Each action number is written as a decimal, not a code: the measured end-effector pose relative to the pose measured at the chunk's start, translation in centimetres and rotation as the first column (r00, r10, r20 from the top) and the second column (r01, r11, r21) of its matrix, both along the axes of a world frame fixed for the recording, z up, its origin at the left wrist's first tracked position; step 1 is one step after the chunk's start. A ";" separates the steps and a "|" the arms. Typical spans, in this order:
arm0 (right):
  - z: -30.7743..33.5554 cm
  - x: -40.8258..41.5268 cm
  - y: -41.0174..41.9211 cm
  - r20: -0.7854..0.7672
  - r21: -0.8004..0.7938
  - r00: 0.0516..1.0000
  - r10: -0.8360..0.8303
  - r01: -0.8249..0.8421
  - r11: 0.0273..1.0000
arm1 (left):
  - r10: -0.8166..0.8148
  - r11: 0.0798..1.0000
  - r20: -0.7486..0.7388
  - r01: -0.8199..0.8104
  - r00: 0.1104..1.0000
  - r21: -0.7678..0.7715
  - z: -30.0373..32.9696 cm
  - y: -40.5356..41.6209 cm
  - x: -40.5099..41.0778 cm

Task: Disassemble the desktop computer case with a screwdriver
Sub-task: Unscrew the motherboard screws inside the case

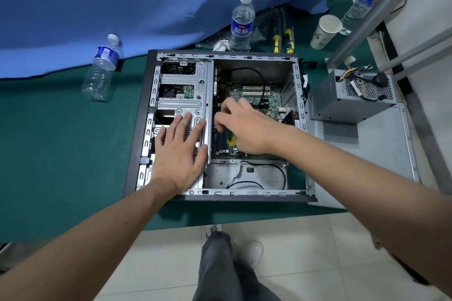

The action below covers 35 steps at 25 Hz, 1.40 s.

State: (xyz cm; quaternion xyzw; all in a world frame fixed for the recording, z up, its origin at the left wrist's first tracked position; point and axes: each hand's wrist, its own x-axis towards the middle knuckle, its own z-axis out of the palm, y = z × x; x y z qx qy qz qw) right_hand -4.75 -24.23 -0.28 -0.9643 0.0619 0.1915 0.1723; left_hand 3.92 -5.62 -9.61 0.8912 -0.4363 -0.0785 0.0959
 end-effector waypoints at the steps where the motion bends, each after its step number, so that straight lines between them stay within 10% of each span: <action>1: 0.1 0.0 0.2 -0.020 0.012 1.000 0.013 -0.013 1.000 | 0.002 1.000 -0.001 -0.002 1.000 0.000 0.0 0.0 0.0; 5: -0.8 0.1 1.4 -0.044 -0.249 0.986 -0.163 0.147 0.957 | 0.000 1.000 0.002 0.000 1.000 0.007 0.0 0.0 0.0; 10: -0.4 0.2 0.1 -0.027 0.027 1.000 -0.004 0.005 1.000 | -0.003 1.000 -0.001 0.003 1.000 0.008 0.0 0.0 0.1; 14: -0.5 0.3 1.0 -0.053 -0.201 0.990 -0.134 0.120 0.972 | -0.001 1.000 -0.004 0.001 1.000 0.004 0.1 0.0 0.0; 18: 0.0 0.4 0.7 -0.034 0.043 0.999 -0.028 0.029 0.999 | -0.004 1.000 -0.007 0.004 1.000 0.009 0.1 0.0 -0.1; 23: -0.7 0.1 1.6 -0.054 -0.230 0.978 -0.203 0.186 0.955 | -0.003 1.000 -0.013 0.003 1.000 0.008 0.1 0.1 0.0; 27: -0.6 -0.2 0.7 0.013 0.020 0.995 -0.101 0.101 0.995 | -0.004 1.000 -0.012 0.004 1.000 0.004 0.1 0.1 0.0; 32: -0.9 -0.5 1.1 -0.064 -0.279 0.985 -0.159 0.135 0.951 | -0.006 1.000 -0.009 0.006 1.000 0.023 0.1 0.1 0.0; 35: -0.8 -0.9 0.4 0.049 -0.186 0.998 -0.050 0.058 0.981 | -0.004 1.000 -0.018 0.004 1.000 0.030 0.2 -0.1 -0.1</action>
